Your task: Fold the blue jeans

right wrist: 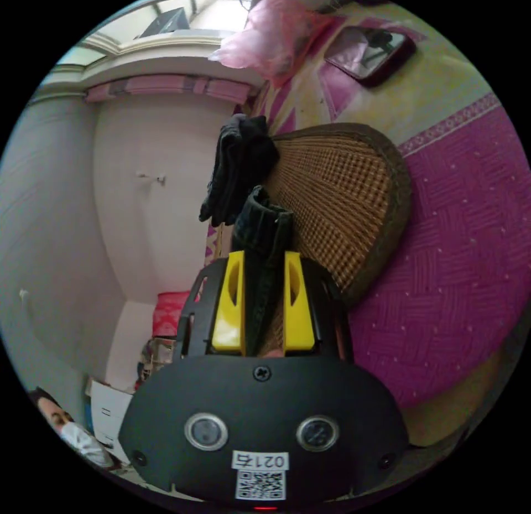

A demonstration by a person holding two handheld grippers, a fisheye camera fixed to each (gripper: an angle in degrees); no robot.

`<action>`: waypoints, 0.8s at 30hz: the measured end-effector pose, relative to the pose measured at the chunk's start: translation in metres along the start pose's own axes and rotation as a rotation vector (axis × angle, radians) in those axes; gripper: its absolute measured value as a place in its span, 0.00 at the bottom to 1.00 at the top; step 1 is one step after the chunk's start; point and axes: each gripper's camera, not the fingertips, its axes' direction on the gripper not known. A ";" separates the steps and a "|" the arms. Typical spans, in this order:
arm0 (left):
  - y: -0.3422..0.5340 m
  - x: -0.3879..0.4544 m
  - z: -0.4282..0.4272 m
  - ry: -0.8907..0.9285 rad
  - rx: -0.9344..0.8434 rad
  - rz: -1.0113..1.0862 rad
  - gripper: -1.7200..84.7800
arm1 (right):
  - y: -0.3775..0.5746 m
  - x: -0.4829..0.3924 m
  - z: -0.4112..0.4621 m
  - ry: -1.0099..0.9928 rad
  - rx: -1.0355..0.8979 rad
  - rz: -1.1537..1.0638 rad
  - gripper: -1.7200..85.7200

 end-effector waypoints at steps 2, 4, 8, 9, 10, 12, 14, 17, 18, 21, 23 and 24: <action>0.011 -0.004 -0.017 -0.008 0.031 -0.007 0.07 | -0.004 0.001 0.009 -0.057 -0.010 0.035 0.10; 0.024 -0.011 -0.036 -0.005 0.055 -0.019 0.06 | -0.002 -0.013 0.010 -0.060 0.010 0.012 0.08; 0.063 -0.033 -0.080 -0.021 0.106 -0.063 0.02 | 0.036 -0.154 0.019 0.052 0.050 -0.477 0.07; 0.074 -0.040 -0.092 -0.033 0.119 -0.075 0.01 | 0.058 -0.201 0.032 0.079 0.038 -0.633 0.07; 0.079 -0.043 -0.098 -0.038 0.125 -0.081 0.01 | 0.071 -0.225 0.041 0.096 0.028 -0.714 0.07; 0.101 -0.056 -0.120 -0.061 0.152 -0.114 0.01 | 0.139 -0.308 0.089 0.161 -0.033 -1.032 0.07; 0.116 -0.067 -0.135 -0.086 0.175 -0.159 0.01 | 0.198 -0.351 0.136 0.197 -0.104 -1.241 0.07; 0.142 -0.086 -0.156 -0.118 0.213 -0.233 0.01 | 0.297 -0.379 0.227 0.254 -0.238 -1.488 0.07; 0.151 -0.094 -0.163 -0.127 0.220 -0.261 0.01 | 0.333 -0.376 0.265 0.276 -0.279 -1.558 0.07; 0.172 -0.115 -0.178 -0.152 0.224 -0.324 0.01 | 0.395 -0.338 0.363 0.423 -0.447 -1.657 0.06; 0.183 -0.126 -0.187 -0.159 0.219 -0.346 0.01 | 0.403 -0.318 0.392 0.428 -0.546 -1.606 0.06; 0.189 -0.132 -0.193 -0.175 0.225 -0.357 0.01 | 0.402 -0.320 0.391 0.412 -0.510 -1.585 0.06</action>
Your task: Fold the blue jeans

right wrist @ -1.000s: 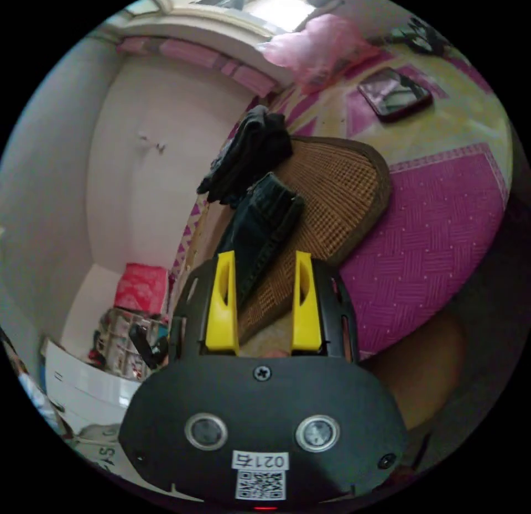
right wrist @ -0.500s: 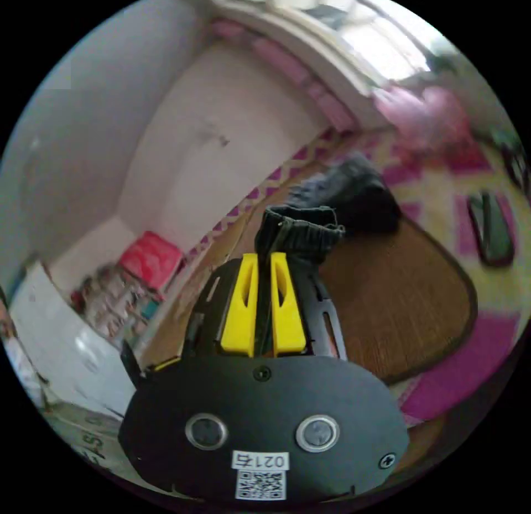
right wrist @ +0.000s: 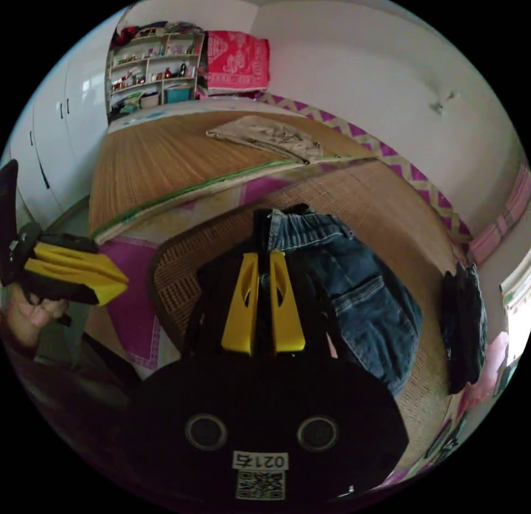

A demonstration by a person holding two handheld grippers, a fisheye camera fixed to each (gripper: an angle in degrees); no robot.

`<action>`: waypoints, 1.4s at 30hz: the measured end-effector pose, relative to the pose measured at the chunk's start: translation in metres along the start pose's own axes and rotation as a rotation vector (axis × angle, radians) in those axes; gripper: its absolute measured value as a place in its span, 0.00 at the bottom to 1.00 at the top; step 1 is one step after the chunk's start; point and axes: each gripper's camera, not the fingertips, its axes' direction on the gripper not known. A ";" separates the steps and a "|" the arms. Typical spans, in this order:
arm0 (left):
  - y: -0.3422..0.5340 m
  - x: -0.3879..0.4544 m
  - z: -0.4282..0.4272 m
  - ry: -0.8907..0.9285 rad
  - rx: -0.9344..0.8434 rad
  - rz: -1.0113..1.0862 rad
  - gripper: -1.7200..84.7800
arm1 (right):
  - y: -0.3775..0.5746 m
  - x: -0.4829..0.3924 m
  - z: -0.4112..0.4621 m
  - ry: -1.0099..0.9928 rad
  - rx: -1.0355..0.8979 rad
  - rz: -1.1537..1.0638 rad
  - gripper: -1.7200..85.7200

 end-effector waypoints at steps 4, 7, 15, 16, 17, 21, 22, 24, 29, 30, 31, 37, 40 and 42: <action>-0.004 -0.023 -0.008 -0.019 0.033 -0.028 0.01 | -0.008 -0.008 -0.014 0.079 0.053 -0.029 0.06; -0.021 -0.038 0.000 0.017 0.076 -0.034 0.02 | -0.006 -0.027 0.023 0.086 -0.047 -0.145 0.06; -0.094 -0.087 0.056 0.104 0.067 -0.132 0.13 | 0.017 0.048 -0.001 -0.300 -0.039 -0.175 0.09; -0.098 -0.091 0.059 0.094 0.059 -0.140 0.14 | 0.022 0.064 -0.008 -0.324 -0.013 -0.125 0.09; -0.107 -0.101 0.067 0.074 0.035 -0.161 0.16 | 0.033 0.099 -0.023 -0.317 0.036 0.002 0.11; -0.128 -0.146 0.107 0.175 -0.106 -0.271 0.21 | 0.092 0.237 -0.040 -0.178 0.067 0.488 0.15; -0.130 -0.152 0.113 0.184 -0.123 -0.285 0.21 | 0.101 0.256 -0.036 -0.186 0.054 0.546 0.16; -0.136 -0.172 0.129 0.185 -0.162 -0.328 0.22 | 0.138 0.317 -0.012 -0.326 0.009 0.723 0.17; -0.147 -0.194 0.160 0.238 -0.259 -0.350 0.22 | 0.178 0.374 0.051 -0.696 -0.045 0.900 0.17; -0.152 -0.197 0.163 0.232 -0.279 -0.346 0.20 | 0.180 0.381 0.059 -0.729 -0.017 0.912 0.17; -0.155 -0.199 0.165 0.226 -0.290 -0.340 0.19 | 0.180 0.384 0.063 -0.747 -0.016 0.917 0.17; -0.167 -0.218 0.181 0.326 -0.315 -0.415 0.10 | 0.170 0.403 0.093 -0.789 -0.038 0.910 0.12; -0.192 -0.198 0.160 0.345 -0.252 -0.345 0.09 | 0.165 0.413 0.086 -0.817 -0.005 0.840 0.11; -0.229 -0.166 0.143 0.357 -0.212 -0.214 0.09 | 0.156 0.428 0.061 -0.831 0.041 0.764 0.11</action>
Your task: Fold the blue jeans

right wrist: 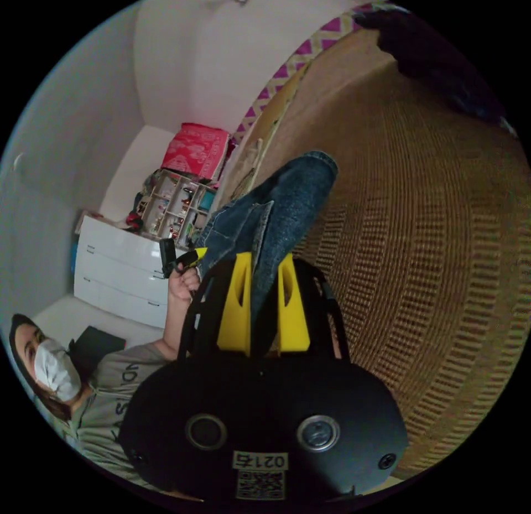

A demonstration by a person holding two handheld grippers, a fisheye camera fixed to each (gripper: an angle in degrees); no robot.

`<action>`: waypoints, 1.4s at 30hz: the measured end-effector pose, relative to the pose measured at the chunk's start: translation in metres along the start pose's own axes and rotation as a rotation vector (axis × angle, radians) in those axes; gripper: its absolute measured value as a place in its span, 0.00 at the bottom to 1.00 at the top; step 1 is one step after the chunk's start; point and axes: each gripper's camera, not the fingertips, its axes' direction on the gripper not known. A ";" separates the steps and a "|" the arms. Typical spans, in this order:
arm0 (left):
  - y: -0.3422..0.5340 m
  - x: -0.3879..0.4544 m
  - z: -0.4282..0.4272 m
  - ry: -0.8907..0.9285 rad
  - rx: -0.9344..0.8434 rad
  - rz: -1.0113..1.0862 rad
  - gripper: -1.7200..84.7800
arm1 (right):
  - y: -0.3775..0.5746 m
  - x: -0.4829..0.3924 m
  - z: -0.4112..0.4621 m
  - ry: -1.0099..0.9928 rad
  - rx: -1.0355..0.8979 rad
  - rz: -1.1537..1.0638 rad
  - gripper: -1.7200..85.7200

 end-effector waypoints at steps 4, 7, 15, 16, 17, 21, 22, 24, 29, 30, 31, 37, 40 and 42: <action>-0.060 0.061 0.017 0.043 0.025 0.155 0.09 | -0.022 -0.020 -0.070 -0.016 0.096 -0.101 0.11; -0.130 0.101 0.066 0.098 0.034 0.219 0.09 | -0.052 -0.032 -0.143 0.072 0.198 -0.161 0.11; -0.283 0.146 0.252 0.190 0.013 0.141 0.12 | -0.155 -0.008 -0.288 0.379 0.436 -0.105 0.12; -0.285 0.143 0.263 0.170 0.009 0.122 0.13 | -0.162 -0.001 -0.289 0.403 0.451 -0.083 0.13; -0.285 0.135 0.283 0.132 -0.001 0.095 0.14 | -0.174 0.016 -0.285 0.468 0.467 -0.028 0.14; -0.250 0.109 0.296 0.130 -0.015 0.144 0.13 | -0.185 0.050 -0.246 0.784 0.367 0.131 0.15; -0.244 0.107 0.292 0.119 -0.020 0.163 0.13 | -0.183 0.045 -0.241 0.808 0.384 0.111 0.15; -0.214 0.107 0.266 0.062 -0.024 0.264 0.12 | -0.175 0.015 -0.210 0.867 0.391 -0.004 0.15; -0.132 0.120 0.183 -0.188 0.077 0.435 0.06 | -0.163 -0.076 -0.093 0.835 0.302 -0.381 0.14; -0.108 0.120 0.161 -0.287 0.117 0.443 0.04 | -0.159 -0.100 -0.053 0.815 0.276 -0.470 0.14; -0.096 0.120 0.150 -0.338 0.141 0.441 0.03 | -0.158 -0.111 -0.033 0.801 0.259 -0.509 0.14; 0.000 0.067 0.042 -0.793 0.167 0.221 0.05 | -0.161 -0.200 0.192 0.544 0.024 -0.877 0.17; 0.029 0.026 -0.012 -0.961 0.138 0.082 0.07 | -0.166 -0.244 0.308 0.507 -0.052 -1.056 0.17; 0.046 -0.006 -0.052 -1.056 0.121 -0.030 0.09 | -0.178 -0.282 0.396 0.518 -0.125 -1.158 0.17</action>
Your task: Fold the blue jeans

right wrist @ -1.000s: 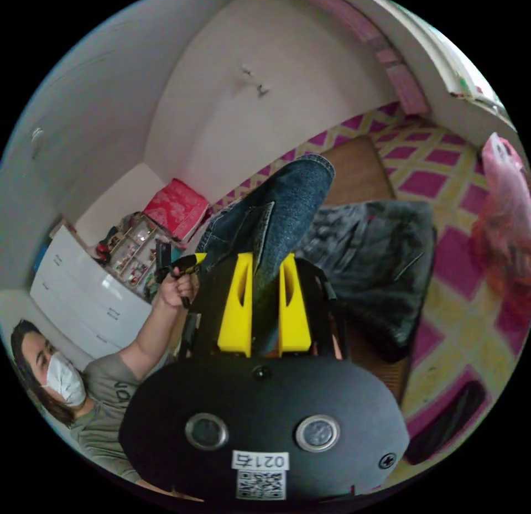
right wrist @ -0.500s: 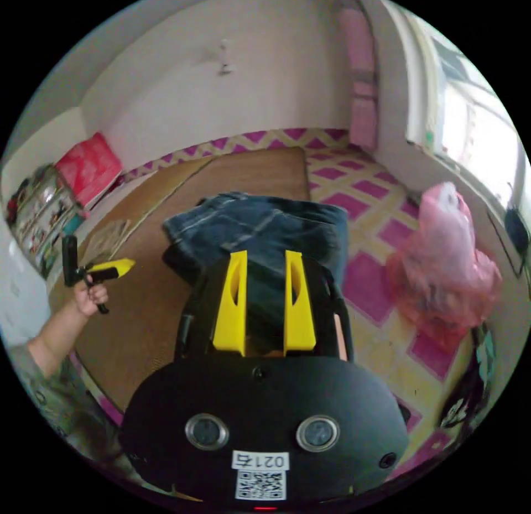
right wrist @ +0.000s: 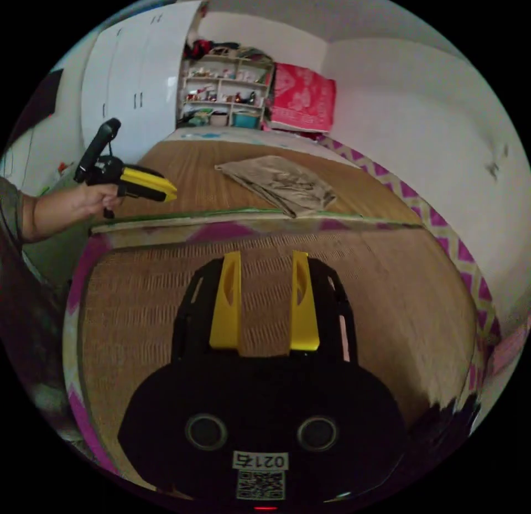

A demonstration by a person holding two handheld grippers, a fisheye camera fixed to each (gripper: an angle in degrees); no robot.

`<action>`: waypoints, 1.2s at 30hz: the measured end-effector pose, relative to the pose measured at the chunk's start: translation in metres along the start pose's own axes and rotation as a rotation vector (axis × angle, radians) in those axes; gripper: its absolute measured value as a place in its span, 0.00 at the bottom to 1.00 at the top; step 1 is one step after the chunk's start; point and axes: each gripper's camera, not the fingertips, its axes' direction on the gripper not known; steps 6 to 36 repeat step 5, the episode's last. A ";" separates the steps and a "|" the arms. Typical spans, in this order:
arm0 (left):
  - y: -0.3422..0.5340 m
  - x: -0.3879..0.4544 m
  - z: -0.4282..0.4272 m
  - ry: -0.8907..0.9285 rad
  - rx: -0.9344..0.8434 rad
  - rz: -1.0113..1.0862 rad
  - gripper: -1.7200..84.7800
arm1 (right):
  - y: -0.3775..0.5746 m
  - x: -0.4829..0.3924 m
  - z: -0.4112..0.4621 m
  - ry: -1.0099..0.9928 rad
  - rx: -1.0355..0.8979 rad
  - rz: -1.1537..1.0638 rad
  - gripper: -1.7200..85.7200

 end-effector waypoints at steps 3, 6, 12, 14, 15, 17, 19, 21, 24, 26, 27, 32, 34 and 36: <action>0.014 -0.048 0.016 -0.075 -0.086 -0.070 0.09 | -0.080 -0.023 0.067 -0.018 -0.022 -0.089 0.16; 0.021 -0.066 0.029 -0.055 -0.147 -0.113 0.07 | -0.124 -0.037 0.104 0.016 -0.043 -0.164 0.16; 0.021 -0.066 0.029 -0.055 -0.147 -0.113 0.07 | -0.124 -0.037 0.104 0.016 -0.043 -0.164 0.16; 0.021 -0.066 0.029 -0.055 -0.147 -0.113 0.07 | -0.124 -0.037 0.104 0.016 -0.043 -0.164 0.16; 0.021 -0.066 0.029 -0.055 -0.147 -0.113 0.07 | -0.124 -0.037 0.104 0.016 -0.043 -0.164 0.16; 0.021 -0.066 0.029 -0.055 -0.147 -0.113 0.07 | -0.124 -0.037 0.104 0.016 -0.043 -0.164 0.16; 0.021 -0.066 0.029 -0.055 -0.147 -0.113 0.07 | -0.124 -0.037 0.104 0.016 -0.043 -0.164 0.16; 0.021 -0.066 0.029 -0.055 -0.147 -0.113 0.07 | -0.124 -0.037 0.104 0.016 -0.043 -0.164 0.16; 0.021 -0.066 0.029 -0.055 -0.147 -0.113 0.07 | -0.124 -0.037 0.104 0.016 -0.043 -0.164 0.16; 0.021 -0.066 0.029 -0.055 -0.147 -0.113 0.07 | -0.124 -0.037 0.104 0.016 -0.043 -0.164 0.16; 0.021 -0.066 0.029 -0.055 -0.147 -0.113 0.07 | -0.124 -0.037 0.104 0.016 -0.043 -0.164 0.16; 0.021 -0.066 0.029 -0.055 -0.147 -0.113 0.07 | -0.124 -0.037 0.104 0.016 -0.043 -0.164 0.16; 0.021 -0.066 0.029 -0.055 -0.147 -0.113 0.07 | -0.124 -0.037 0.104 0.016 -0.043 -0.164 0.16; 0.021 -0.066 0.029 -0.055 -0.147 -0.113 0.07 | -0.124 -0.037 0.104 0.016 -0.043 -0.164 0.16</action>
